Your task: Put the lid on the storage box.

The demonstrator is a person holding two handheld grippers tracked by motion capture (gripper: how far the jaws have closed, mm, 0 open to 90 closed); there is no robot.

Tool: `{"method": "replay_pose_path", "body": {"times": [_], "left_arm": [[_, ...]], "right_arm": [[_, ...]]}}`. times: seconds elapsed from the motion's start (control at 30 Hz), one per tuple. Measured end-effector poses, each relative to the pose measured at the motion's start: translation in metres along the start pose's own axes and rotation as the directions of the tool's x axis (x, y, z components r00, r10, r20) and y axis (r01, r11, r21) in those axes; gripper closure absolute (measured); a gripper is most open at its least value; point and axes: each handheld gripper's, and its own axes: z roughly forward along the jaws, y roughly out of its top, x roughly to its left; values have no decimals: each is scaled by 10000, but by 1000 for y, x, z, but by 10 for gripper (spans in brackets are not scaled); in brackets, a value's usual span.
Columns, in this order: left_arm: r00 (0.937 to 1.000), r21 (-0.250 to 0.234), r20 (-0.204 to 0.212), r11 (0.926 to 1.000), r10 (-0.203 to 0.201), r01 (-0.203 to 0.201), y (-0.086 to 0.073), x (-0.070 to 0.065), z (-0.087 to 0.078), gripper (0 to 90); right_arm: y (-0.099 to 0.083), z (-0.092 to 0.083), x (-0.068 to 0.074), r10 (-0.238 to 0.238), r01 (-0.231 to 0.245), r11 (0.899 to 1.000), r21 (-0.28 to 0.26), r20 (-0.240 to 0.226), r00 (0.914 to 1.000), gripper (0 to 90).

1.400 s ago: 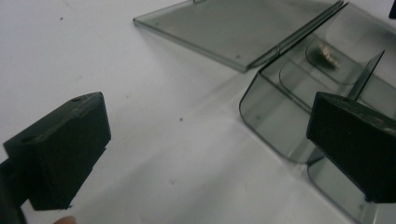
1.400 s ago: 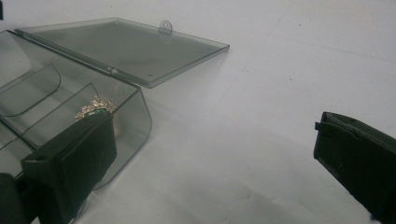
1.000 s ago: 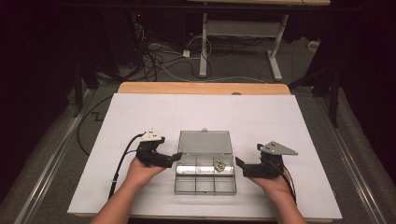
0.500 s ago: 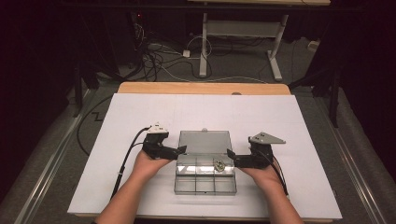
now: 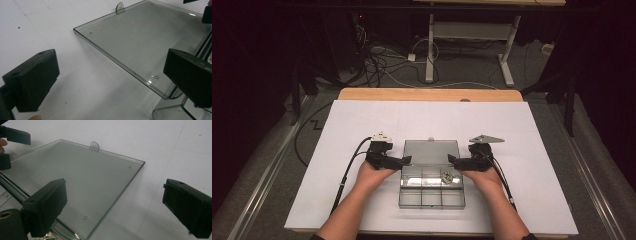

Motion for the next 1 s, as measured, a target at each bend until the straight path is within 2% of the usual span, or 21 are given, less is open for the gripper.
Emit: {"method": "replay_pose_path", "body": {"times": [0.4,0.6,0.7,0.9,1.0], "left_arm": [[9998,-22,112,9999,-153,154,-2,2,0,3],[9999,-29,100,9999,-115,116,-2,2,0,5],[9999,-33,91,9999,-108,109,-2,2,0,5],[9999,-50,88,10000,-86,86,-2,1,0,9],[10000,-68,58,10000,-50,51,-2,1,0,9]], "right_arm": [[-2,7,0,787,-756,9961,447,-714,9943,148],[-3,10,-2,1310,-1238,9902,645,-1233,9837,160],[-4,11,-3,1648,-1538,9847,819,-1513,9746,165],[-4,12,-3,1832,-1694,9815,895,-1803,9664,198],[-4,12,-2,1866,-1728,9809,895,-1817,9655,213]]}}
